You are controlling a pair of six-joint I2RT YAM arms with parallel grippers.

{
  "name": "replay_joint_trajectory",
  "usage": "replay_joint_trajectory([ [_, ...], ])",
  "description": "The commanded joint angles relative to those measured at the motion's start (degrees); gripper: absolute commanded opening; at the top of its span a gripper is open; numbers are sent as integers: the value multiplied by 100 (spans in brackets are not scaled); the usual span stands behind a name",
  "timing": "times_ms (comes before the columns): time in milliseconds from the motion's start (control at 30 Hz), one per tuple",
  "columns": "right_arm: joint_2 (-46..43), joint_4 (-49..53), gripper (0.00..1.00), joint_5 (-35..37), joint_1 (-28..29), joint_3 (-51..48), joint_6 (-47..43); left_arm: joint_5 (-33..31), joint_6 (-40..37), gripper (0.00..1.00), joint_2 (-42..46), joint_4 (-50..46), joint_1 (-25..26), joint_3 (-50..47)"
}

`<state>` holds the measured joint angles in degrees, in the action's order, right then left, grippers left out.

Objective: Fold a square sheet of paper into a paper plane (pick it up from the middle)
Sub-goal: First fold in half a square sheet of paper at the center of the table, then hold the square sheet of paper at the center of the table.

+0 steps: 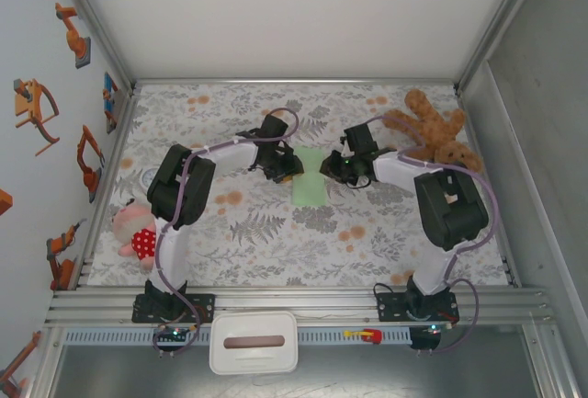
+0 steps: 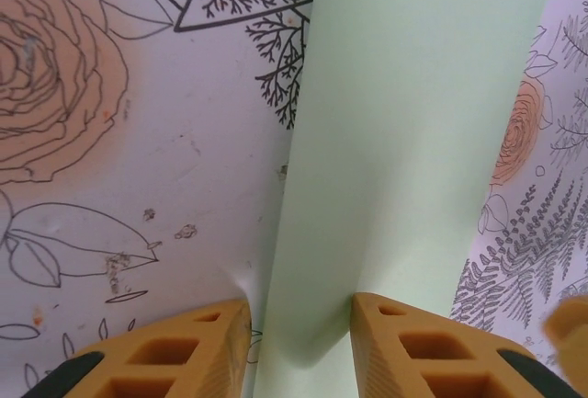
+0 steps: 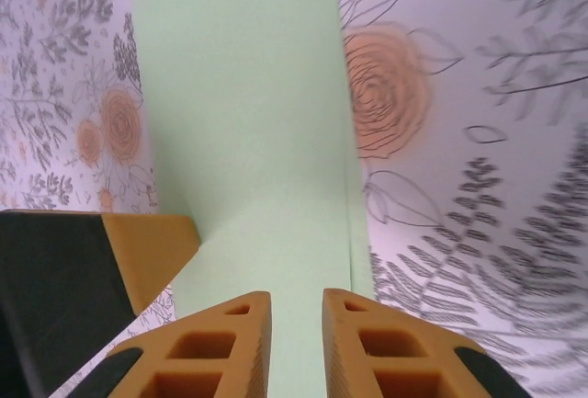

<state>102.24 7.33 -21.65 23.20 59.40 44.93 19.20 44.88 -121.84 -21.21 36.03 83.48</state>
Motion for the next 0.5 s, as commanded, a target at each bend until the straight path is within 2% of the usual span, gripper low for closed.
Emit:
replay_joint_trajectory([
  [0, -324, 207, 22, 441, -104, -144, -98, -546, -1, 36, -658, -618, 77, -170],
  [467, -428, 188, 22, 740, -180, -223, -125, -751, 486, 38, -1356, -928, 125, 96],
])
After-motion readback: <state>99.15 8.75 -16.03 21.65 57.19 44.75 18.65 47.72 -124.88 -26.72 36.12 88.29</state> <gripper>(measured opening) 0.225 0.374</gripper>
